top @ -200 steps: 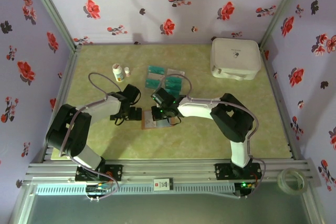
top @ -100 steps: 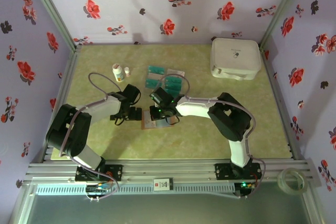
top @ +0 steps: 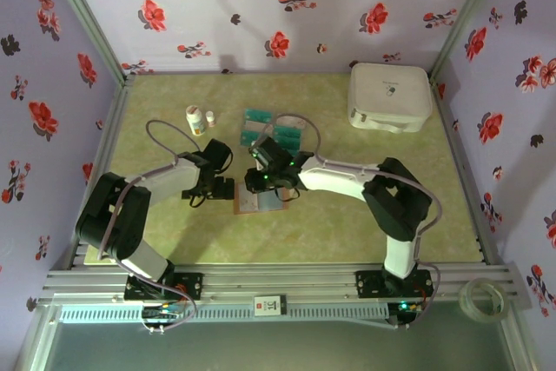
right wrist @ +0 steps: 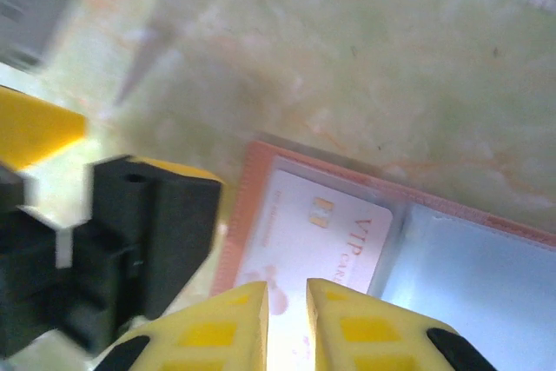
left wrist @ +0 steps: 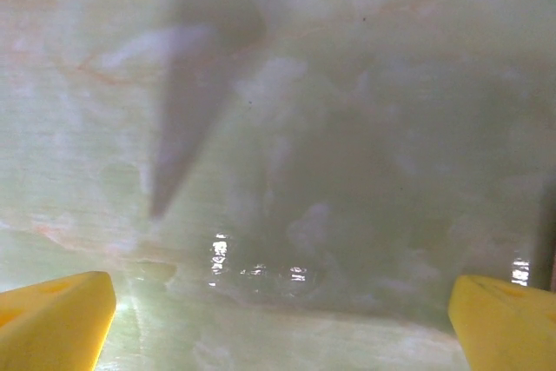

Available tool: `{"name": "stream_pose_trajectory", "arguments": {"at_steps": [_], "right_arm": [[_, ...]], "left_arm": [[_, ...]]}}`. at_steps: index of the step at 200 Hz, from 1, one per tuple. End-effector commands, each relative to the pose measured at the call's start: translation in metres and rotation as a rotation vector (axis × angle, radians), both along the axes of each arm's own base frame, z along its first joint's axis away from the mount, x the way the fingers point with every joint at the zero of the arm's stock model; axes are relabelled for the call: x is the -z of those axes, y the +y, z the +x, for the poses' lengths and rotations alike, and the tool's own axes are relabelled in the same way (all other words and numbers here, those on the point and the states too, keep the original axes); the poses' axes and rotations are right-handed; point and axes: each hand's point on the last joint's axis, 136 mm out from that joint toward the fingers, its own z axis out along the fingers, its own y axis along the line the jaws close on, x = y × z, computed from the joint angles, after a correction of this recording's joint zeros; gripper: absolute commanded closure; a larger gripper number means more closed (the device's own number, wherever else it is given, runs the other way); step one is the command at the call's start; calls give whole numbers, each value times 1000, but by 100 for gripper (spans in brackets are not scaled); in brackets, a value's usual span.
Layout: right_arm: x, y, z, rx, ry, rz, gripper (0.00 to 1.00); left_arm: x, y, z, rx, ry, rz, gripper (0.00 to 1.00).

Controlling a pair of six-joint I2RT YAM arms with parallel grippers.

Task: Put the credit cards into the card holder
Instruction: Insert the credit card into the card slot, then flip over the card slot on the card holder.

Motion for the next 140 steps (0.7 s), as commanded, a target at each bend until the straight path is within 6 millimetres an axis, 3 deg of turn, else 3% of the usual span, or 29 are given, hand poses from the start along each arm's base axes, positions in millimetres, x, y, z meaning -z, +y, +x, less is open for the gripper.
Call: {"name": "stream_pose_trajectory", "arguments": {"at_steps": [1,56,98,140], "right_arm": [[-12,-24,9,33,-27,-9,80],[3,-64,22,83,1,38,79],[23,-63,20,57,47,32,85],[37,-63,20,59,65,19,91]], "left_arm": [[-18,6,7,-2,-38,6,0],[-49,-11,7,10,-96,-98,0],[-61,-44,5,29,-132,-181,0],[-56,-71,2,52,-137,-217,0]]}}
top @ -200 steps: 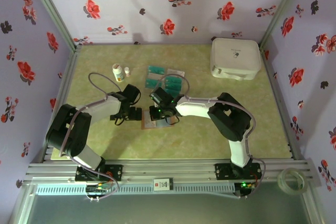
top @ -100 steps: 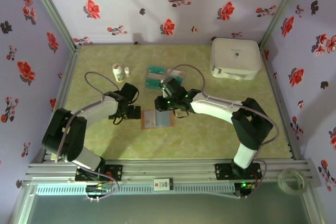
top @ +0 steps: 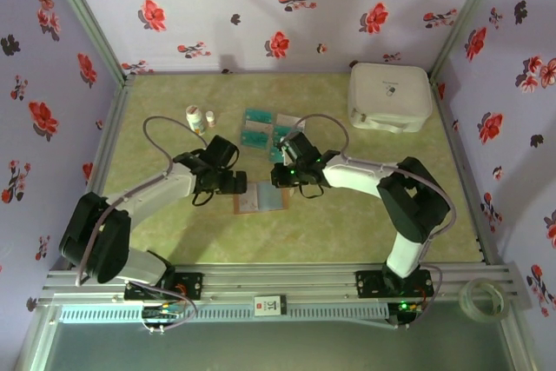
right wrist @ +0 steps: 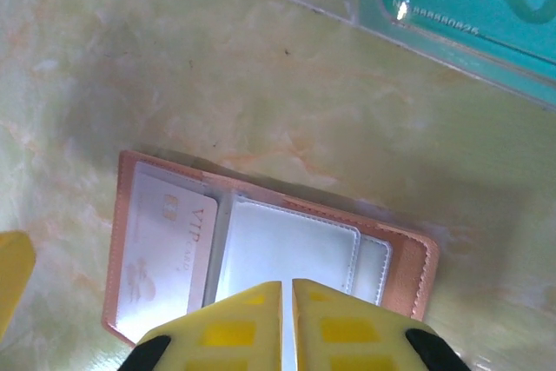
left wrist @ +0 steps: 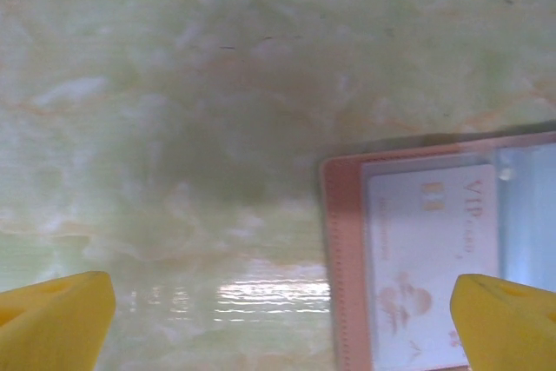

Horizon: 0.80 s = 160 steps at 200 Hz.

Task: Put the credit cards into the card holder
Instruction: Flip over the card slot on the card holder.

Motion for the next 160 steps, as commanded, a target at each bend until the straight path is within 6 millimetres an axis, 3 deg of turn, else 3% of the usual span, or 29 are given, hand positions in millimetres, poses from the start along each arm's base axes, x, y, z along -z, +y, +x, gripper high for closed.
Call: {"name": "stream_pose_trajectory", "arguments": {"at_steps": [1,66,160], "right_arm": [[9,3,-2,-22,9,3,91],[22,1,-1,-15,21,-19,100],[35,5,-3,-13,58,-21,100]], "left_arm": [[-4,-20,5,-14,-14,-51,0],[8,-40,1,16,-1,-44,0],[12,-49,-3,50,-7,-36,0]]}}
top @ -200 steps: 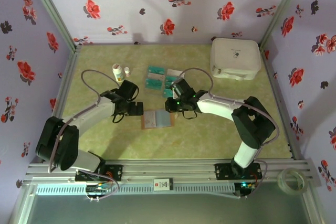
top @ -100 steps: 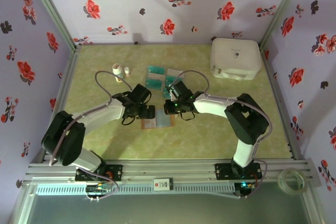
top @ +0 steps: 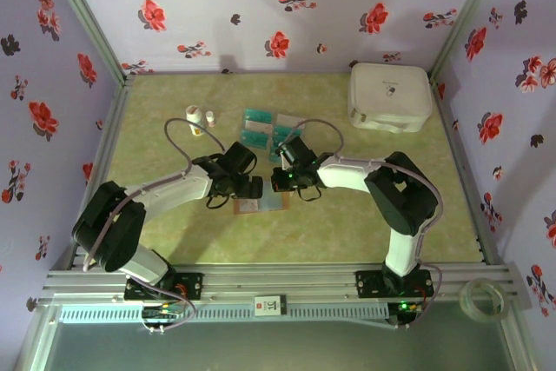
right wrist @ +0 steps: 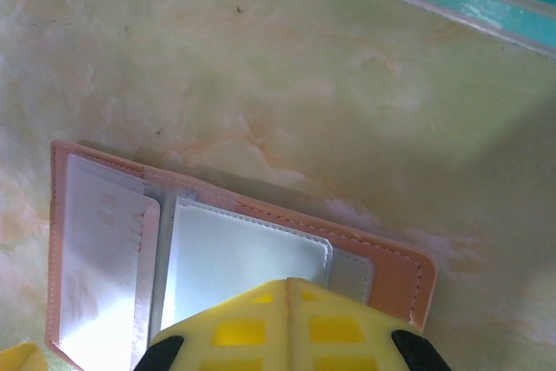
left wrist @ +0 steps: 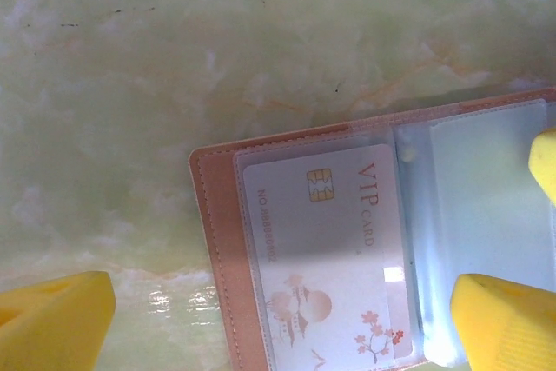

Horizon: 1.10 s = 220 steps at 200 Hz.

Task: Put the credit cards into the card holder
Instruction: Flip over the card slot on the card holder.

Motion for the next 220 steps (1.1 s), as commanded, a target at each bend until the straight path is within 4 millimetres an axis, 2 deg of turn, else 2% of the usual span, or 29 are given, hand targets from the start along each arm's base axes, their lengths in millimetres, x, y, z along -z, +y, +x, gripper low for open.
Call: {"name": "stream_pose_trajectory", "arguments": {"at_steps": [1,95,136,220], "right_arm": [[5,4,-1,-7,11,10,100],[10,15,-8,-23,28,21,100],[11,15,-8,-21,31,20,100],[9,16,-9,-16,31,28,100]], "left_arm": [[-3,-6,5,-3,-18,-5,0],[4,-14,-1,20,-27,-17,0],[12,-18,-7,25,-30,-30,0],[37,-9,-16,21,-2,21,0]]}}
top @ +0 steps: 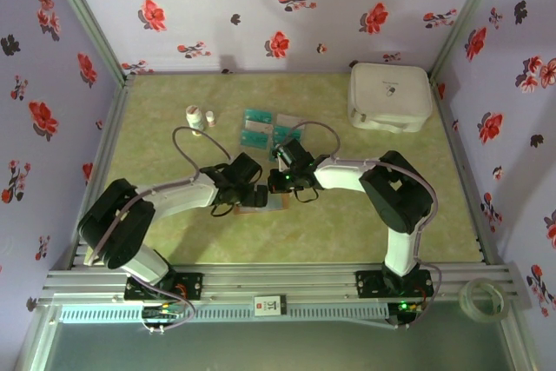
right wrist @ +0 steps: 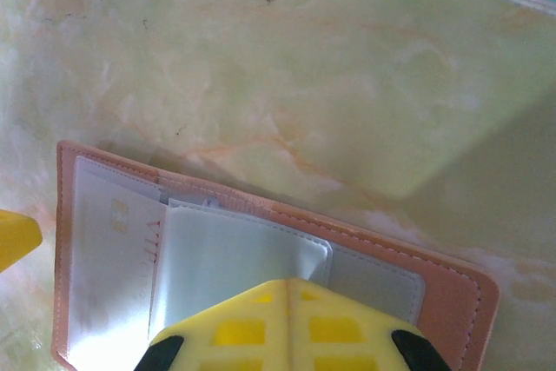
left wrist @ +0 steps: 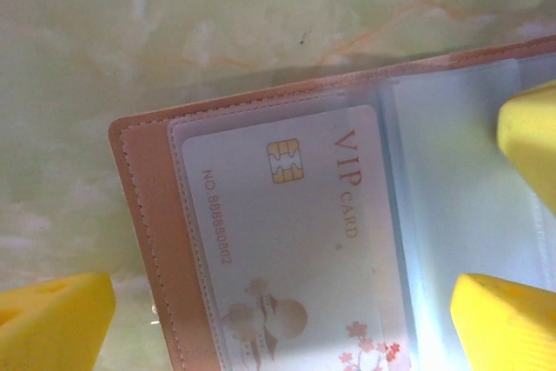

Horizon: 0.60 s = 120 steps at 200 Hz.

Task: Put the credit cards into the card holder
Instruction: Flip over the card slot on the card holder.

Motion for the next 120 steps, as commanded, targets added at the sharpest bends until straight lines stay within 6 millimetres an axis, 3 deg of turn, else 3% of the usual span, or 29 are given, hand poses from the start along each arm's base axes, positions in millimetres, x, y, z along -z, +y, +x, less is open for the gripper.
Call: {"name": "stream_pose_trajectory", "arguments": {"at_steps": [1,26,49,73,120], "right_arm": [[5,3,-4,-2,22,-4,100],[-5,3,-2,0,6,4,99],[-19,0,2,12,-23,12,83],[-27,-6,4,30,-41,11,72],[-18,-11,1,45,-22,1,67]], "left_arm": [[10,4,-3,-12,0,33,0],[15,8,-5,-16,6,55,0],[18,11,-7,-23,11,63,0],[17,12,-7,-28,8,60,0],[17,12,-8,-28,5,59,0]]}}
